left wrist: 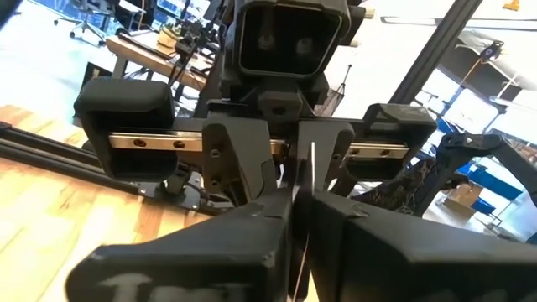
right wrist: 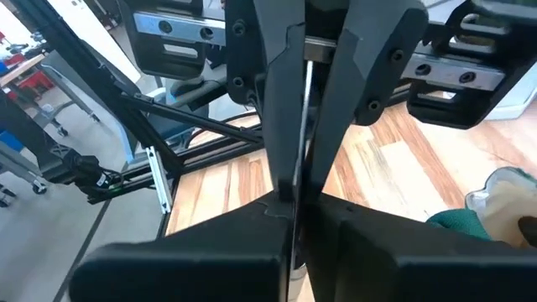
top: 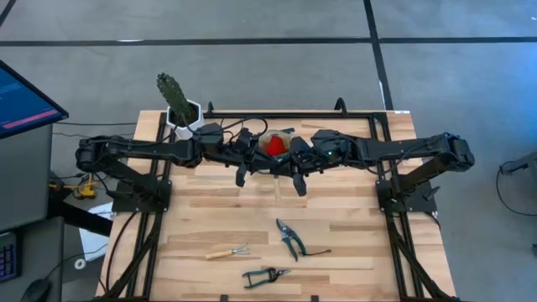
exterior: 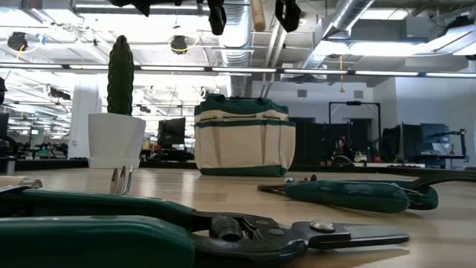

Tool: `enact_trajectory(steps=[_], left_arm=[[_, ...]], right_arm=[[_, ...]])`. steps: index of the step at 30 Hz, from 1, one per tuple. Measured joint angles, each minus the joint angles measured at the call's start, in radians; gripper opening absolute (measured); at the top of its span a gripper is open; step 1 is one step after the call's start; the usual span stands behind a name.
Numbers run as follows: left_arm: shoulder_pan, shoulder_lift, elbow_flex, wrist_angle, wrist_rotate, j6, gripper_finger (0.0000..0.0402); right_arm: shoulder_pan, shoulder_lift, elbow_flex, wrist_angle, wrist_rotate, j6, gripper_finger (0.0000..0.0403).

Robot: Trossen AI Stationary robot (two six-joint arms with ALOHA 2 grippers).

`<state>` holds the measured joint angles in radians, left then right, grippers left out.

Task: Pick & Place Garden tools in Gardening bag
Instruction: Put the trowel into the side pocket of the gardening bag

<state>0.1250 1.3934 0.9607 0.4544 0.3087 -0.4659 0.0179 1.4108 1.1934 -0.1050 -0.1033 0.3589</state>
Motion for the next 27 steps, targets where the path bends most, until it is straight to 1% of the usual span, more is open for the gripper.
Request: enact_trajectory(steps=[5,12,13,15,18,23,26,27], left_arm=[[0.0,0.0,0.0,0.021,-0.019,-0.01,0.0036],[0.02,-0.031,0.0,0.022,-0.035,-0.01,0.0094],[0.026,-0.041,-0.002,0.017,-0.039,-0.008,0.0102],[0.042,-0.066,-0.003,0.014,-0.038,0.008,0.0115],[0.061,-0.121,-0.012,0.029,-0.031,0.02,0.013],[0.088,-0.233,-0.064,0.012,-0.026,0.019,0.0136],[0.091,-0.29,-0.081,0.025,-0.024,0.019,0.0133],[0.091,-0.309,-0.087,0.022,-0.024,0.019,0.0132]], right_arm=[[0.001,-0.009,0.0,0.013,0.013,-0.023,0.0002],[0.002,-0.058,0.001,0.009,0.087,-0.073,0.0001],[0.002,-0.072,0.0,-0.017,0.092,-0.075,0.0001],[0.004,-0.091,0.003,-0.028,0.123,-0.078,0.0001],[0.017,-0.135,-0.008,-0.096,0.213,-0.083,0.0],[0.032,-0.227,-0.107,-0.113,0.321,-0.047,0.0],[0.036,-0.28,-0.207,-0.095,0.384,0.009,0.0],[0.037,-0.291,-0.242,-0.054,0.408,0.027,0.0]])
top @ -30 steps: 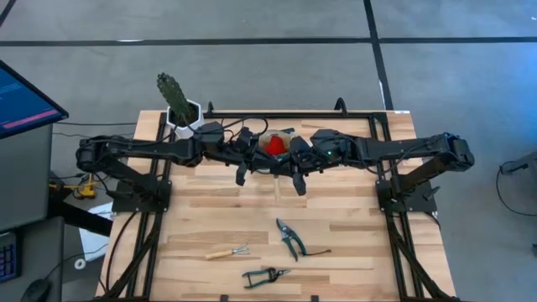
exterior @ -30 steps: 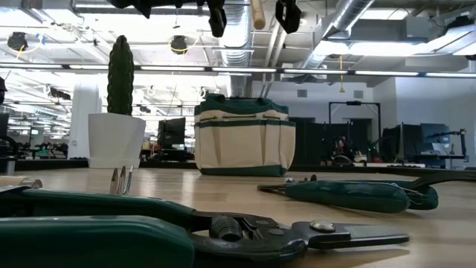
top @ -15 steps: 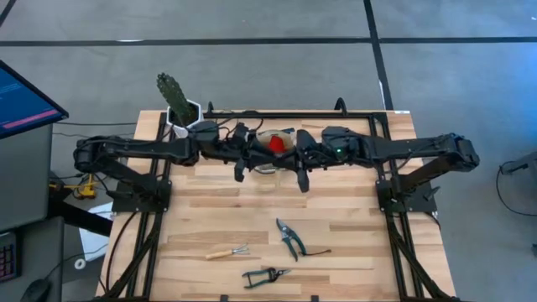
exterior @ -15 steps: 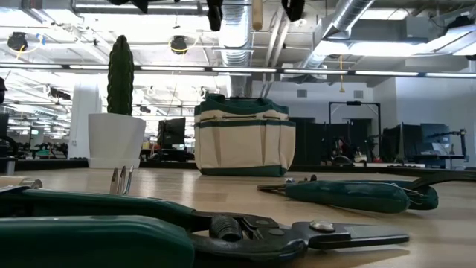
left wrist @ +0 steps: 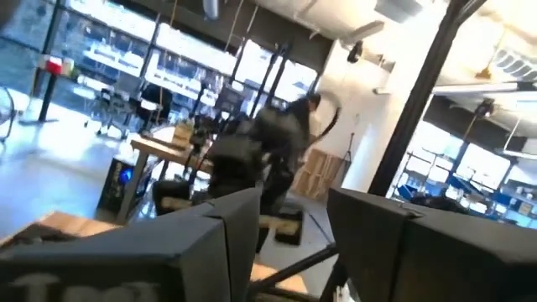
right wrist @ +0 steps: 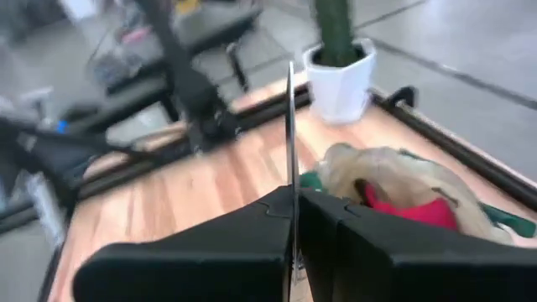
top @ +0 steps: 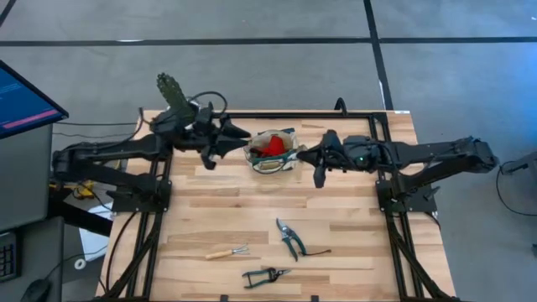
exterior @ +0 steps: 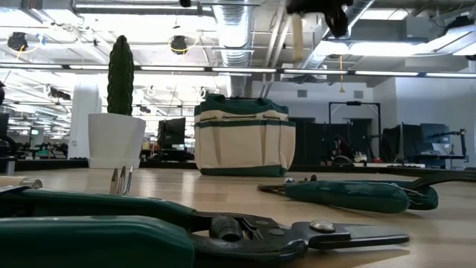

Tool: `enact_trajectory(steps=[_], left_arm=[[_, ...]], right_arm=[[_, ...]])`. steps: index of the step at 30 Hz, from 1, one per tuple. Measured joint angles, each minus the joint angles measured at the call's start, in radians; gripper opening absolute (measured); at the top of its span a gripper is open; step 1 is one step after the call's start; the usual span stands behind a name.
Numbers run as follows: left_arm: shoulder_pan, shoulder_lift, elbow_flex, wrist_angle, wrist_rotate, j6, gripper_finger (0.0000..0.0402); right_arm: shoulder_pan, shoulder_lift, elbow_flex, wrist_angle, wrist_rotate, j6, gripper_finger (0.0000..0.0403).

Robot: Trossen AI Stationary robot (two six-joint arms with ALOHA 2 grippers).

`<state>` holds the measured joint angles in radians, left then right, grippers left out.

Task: Pick & Place Garden tools in Gardening bag
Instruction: Put the trowel into the side pocket of the gardening bag

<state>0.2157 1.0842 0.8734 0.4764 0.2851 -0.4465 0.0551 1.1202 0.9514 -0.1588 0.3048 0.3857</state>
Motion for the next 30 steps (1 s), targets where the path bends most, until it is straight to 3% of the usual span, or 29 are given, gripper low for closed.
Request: enact_trajectory(steps=[7,10,30], left_arm=[[-0.001,-0.109,-0.043,0.004,0.0,0.0,0.0124],[-0.001,-0.141,-0.053,0.008,0.0,0.0,0.0121],[-0.001,-0.175,-0.057,-0.014,0.0,0.0,0.0117]], right_arm=[[0.0,-0.06,-0.254,0.306,0.2,0.071,0.0],[-0.008,-0.055,-0.296,0.323,0.274,0.098,0.0],[-0.137,0.096,-0.312,0.442,0.3,0.075,0.0]])
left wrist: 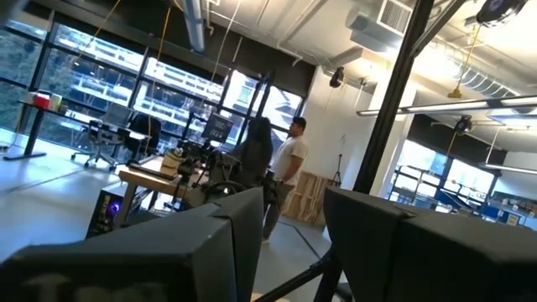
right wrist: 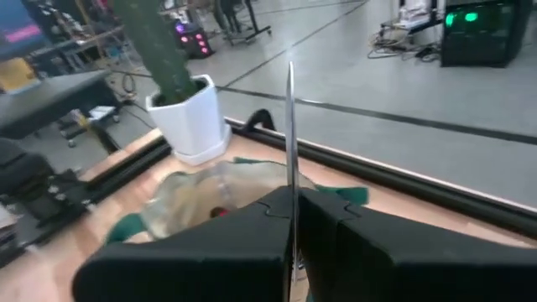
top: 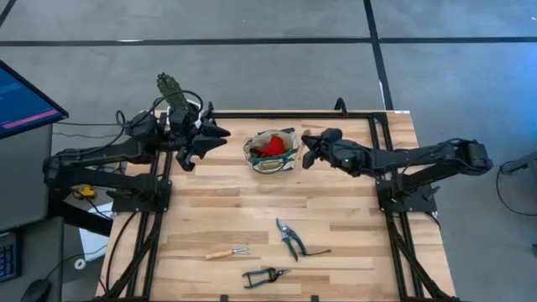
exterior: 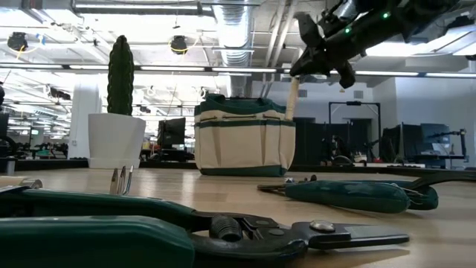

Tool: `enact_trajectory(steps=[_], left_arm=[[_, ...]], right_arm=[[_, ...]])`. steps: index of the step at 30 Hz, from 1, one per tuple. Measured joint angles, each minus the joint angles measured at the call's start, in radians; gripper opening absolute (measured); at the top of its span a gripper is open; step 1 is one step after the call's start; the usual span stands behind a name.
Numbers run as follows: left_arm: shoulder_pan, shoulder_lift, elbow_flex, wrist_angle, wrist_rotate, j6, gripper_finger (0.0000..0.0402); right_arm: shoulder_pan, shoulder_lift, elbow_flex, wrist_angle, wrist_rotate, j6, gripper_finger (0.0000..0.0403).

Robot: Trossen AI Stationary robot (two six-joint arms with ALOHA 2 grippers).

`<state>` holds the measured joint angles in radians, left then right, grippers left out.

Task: Pick & Place Garden tools in Gardening bag
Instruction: Put the trowel into the side pocket of the gardening bag

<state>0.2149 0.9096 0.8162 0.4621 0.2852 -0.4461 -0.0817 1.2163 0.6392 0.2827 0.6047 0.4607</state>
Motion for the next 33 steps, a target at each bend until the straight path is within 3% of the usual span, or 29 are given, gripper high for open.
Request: enact_trajectory(steps=[13,22,33], left_arm=[[0.0,0.0,0.0,-0.021,0.0,0.0,0.0117],[0.0,0.0,0.0,-0.027,0.0,0.0,0.0117],[0.0,0.0,0.001,-0.035,0.0,0.0,0.0117]], right_arm=[[-0.038,0.037,0.0,0.022,0.054,-0.052,0.0],[-0.039,0.169,0.0,0.245,0.05,-0.073,0.0],[-0.039,0.23,0.0,0.156,0.021,-0.07,0.0]])
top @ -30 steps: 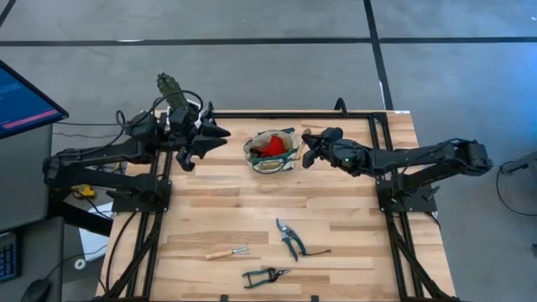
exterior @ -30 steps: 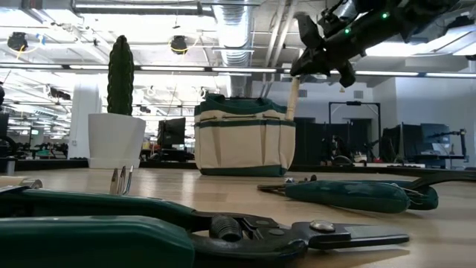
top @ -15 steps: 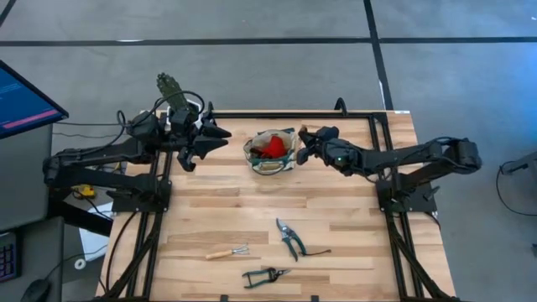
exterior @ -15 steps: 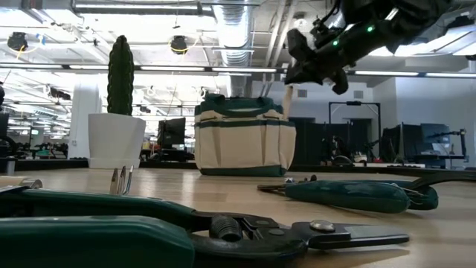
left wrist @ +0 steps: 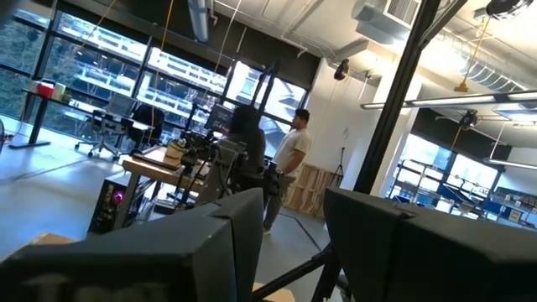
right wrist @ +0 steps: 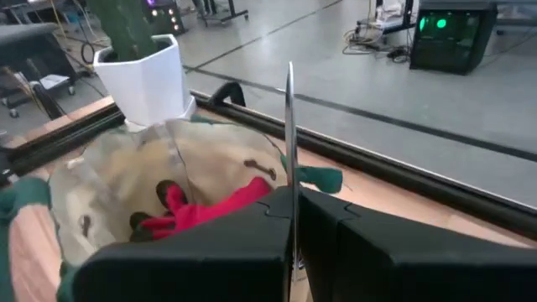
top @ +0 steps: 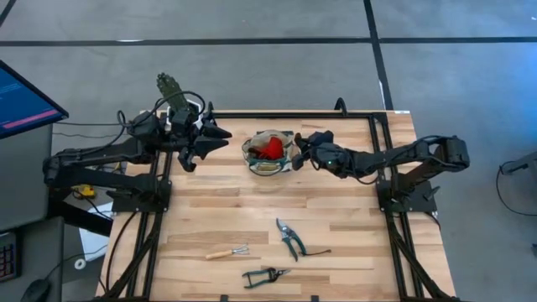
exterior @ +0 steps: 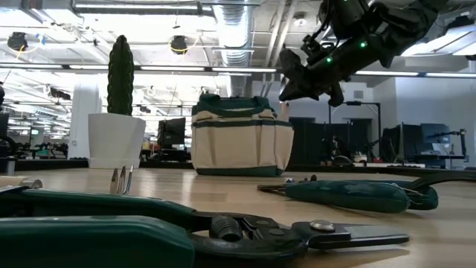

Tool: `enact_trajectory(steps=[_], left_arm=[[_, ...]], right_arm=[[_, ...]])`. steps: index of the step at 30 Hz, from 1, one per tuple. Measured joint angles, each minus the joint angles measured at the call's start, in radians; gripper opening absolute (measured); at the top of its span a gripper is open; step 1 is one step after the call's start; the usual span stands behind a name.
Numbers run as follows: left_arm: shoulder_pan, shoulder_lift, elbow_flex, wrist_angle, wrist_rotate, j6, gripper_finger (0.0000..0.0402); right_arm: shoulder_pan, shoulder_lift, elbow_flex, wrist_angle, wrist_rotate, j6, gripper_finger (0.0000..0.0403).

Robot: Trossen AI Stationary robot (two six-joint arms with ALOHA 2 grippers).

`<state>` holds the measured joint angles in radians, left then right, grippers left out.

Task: Pick & Place Garden tools in Gardening bag
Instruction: Put the trowel into the side pocket of the gardening bag

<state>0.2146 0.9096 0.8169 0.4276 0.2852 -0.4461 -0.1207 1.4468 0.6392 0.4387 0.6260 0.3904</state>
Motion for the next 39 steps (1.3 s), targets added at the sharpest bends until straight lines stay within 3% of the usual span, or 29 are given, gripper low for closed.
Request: enact_trajectory(steps=[11,25,31,39], left_arm=[[0.0,0.0,0.0,-0.002,0.0,0.0,0.0117],[0.0,0.0,0.0,-0.006,0.0,0.0,0.0117],[0.0,0.0,0.0,-0.008,0.0,0.0,0.0117],[0.0,0.0,0.0,-0.013,0.0,0.0,0.0117]], right_arm=[[-0.024,-0.041,0.002,-0.103,-0.044,0.004,0.0],[-0.048,0.07,0.002,-0.013,-0.159,0.032,0.0],[-0.052,0.078,0.002,-0.012,-0.161,0.039,0.0001],[-0.052,0.038,0.0,-0.013,-0.202,-0.034,0.0057]])
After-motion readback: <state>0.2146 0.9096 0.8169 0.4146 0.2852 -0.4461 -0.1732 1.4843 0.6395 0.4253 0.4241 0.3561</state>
